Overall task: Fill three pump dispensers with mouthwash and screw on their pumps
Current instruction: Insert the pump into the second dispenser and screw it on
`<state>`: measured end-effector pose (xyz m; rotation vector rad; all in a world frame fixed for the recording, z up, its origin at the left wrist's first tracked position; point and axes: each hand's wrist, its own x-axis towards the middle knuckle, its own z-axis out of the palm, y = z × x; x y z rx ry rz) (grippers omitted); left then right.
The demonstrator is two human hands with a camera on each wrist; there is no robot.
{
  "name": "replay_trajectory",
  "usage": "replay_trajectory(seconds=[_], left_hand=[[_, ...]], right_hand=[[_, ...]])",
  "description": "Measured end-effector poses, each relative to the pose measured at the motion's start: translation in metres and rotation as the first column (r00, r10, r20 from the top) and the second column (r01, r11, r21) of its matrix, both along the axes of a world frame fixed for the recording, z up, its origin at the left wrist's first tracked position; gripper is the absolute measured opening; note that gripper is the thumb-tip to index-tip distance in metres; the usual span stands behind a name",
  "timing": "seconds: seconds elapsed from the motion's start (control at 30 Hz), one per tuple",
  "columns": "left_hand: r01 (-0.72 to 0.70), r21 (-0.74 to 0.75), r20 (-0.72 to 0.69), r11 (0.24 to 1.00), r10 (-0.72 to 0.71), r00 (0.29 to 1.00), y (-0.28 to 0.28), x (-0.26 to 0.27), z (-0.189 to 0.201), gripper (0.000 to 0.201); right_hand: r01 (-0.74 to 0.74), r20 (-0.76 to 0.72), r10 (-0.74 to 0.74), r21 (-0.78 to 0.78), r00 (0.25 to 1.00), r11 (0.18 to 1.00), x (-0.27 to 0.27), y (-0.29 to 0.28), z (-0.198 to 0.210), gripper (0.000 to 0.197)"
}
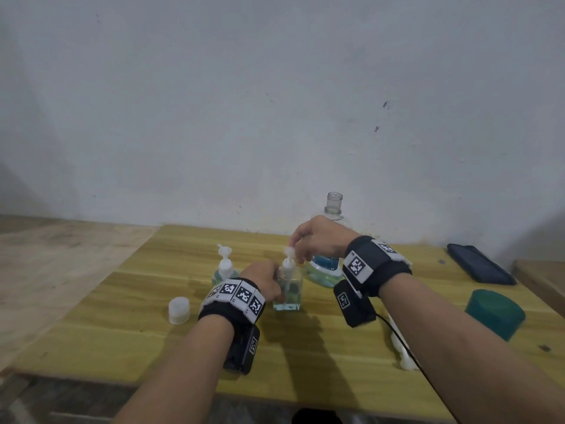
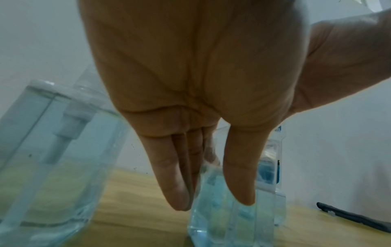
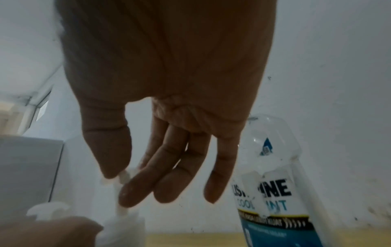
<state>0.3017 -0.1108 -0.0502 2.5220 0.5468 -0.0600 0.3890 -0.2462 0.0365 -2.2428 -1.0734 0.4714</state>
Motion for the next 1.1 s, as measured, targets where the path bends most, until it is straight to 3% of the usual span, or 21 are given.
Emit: replay_trajectory(seconds=[0.13, 0.23, 0.27, 0.33, 0.43, 0.5, 0.6, 0.67, 0.77, 0.83, 0.9, 1.0, 1.1], left_hand=[[-0.014, -0.007, 0.002, 1.000, 0.014, 1.000, 0.000, -0.001, 0.000, 0.035], [-0.037, -0.011, 0.009, 0.999, 0.037, 0.999, 0.001, -0.001, -0.002, 0.030], [-0.038, -0.005, 0.004, 0.999, 0.038, 0.999, 0.000, -0.001, -0.002, 0.033], [-0.035, 0.008, -0.015, 0.999, 0.036, 0.999, 0.000, 0.001, -0.001, 0.042], [-0.036, 0.013, -0.013, 0.999, 0.037, 0.999, 0.000, 0.002, -0.001, 0.044], [-0.033, 0.020, -0.010, 0.999, 0.034, 0.999, 0.000, 0.002, -0.001, 0.042], [-0.026, 0.028, -0.009, 0.999, 0.026, 1.000, 0.000, 0.000, -0.001, 0.041], [-0.012, 0.055, 0.000, 0.998, 0.012, 1.000, -0.001, 0.000, -0.001, 0.041], [-0.012, 0.073, 0.012, 0.997, 0.011, 1.000, -0.001, -0.002, 0.000, 0.037], [-0.016, 0.050, 0.014, 0.999, 0.015, 1.000, -0.001, -0.004, 0.000, 0.037], [-0.032, 0.004, 0.045, 0.999, 0.032, 0.998, 0.001, -0.007, -0.002, 0.035], [-0.053, -0.081, 0.162, 0.995, 0.065, 0.985, 0.002, -0.011, -0.002, 0.019], [-0.048, -0.085, 0.263, 0.995, 0.068, 0.962, -0.002, -0.014, 0.009, 0.017]], right_hand=[[-0.062, -0.055, 0.058, -0.064, 0.997, 0.996, -0.006, 0.006, -0.001, 0.034], [-0.023, -0.189, 0.018, -0.024, 0.982, 0.999, -0.008, 0.011, -0.005, 0.018], [0.011, -0.190, -0.018, -0.037, 0.982, 0.999, -0.008, 0.014, -0.005, 0.024], [0.093, -0.092, -0.102, -0.103, 0.991, 0.990, -0.008, 0.020, -0.007, 0.043], [0.188, 0.023, -0.187, -0.118, 0.982, 0.975, -0.007, 0.025, -0.007, 0.044], [0.156, 0.049, -0.152, -0.094, 0.987, 0.983, -0.006, 0.020, -0.005, 0.036], [-0.025, -0.040, 0.026, 0.022, 0.999, 0.999, -0.001, 0.007, -0.004, 0.023], [-0.039, -0.006, 0.040, 0.066, 0.999, 0.997, -0.001, 0.006, -0.010, 0.021], [0.123, 0.186, -0.134, 0.071, 0.973, 0.990, -0.003, 0.017, -0.023, 0.042], [0.175, 0.223, -0.194, 0.102, 0.955, 0.979, -0.005, 0.019, -0.031, 0.049], [0.148, 0.154, -0.164, 0.108, 0.974, 0.983, -0.008, 0.014, -0.042, 0.052], [0.047, 0.048, -0.052, 0.099, 0.997, 0.994, -0.018, 0.006, -0.064, 0.079], [0.021, 0.003, -0.023, 0.269, 1.000, 0.963, -0.027, 0.007, -0.078, 0.084]])
